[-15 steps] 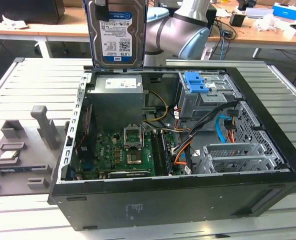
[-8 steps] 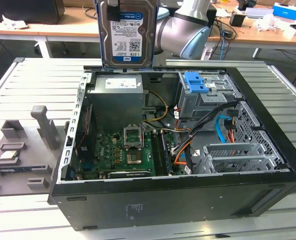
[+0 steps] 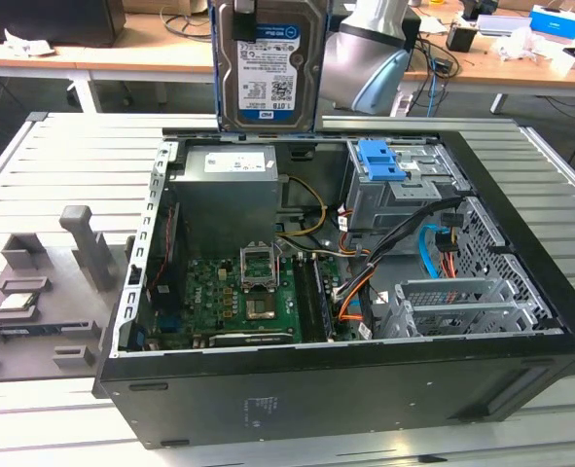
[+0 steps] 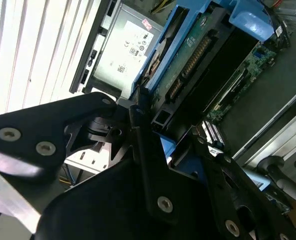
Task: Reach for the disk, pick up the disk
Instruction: 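Pick up the disk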
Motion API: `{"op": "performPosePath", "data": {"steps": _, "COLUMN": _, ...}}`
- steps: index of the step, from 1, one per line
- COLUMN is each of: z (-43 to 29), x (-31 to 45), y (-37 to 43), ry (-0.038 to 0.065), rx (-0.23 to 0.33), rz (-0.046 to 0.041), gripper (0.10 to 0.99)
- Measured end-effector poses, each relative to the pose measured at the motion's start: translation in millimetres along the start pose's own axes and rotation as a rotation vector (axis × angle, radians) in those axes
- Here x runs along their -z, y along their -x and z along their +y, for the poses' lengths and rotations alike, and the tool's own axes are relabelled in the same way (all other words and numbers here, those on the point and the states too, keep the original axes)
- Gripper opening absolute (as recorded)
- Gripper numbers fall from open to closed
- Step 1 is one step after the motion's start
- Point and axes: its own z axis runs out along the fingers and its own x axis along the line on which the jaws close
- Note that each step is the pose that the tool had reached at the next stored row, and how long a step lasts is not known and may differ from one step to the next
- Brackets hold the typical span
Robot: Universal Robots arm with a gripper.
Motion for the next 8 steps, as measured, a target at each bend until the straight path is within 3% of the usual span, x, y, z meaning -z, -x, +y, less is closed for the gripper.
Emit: {"op": "performPosePath", "data": {"steps": 8, "z": -20.3, "x": 0.8, "y": 0.6, "ry": 0.0, "rx": 0.0, "rz": 0.0, "gripper": 0.369}}
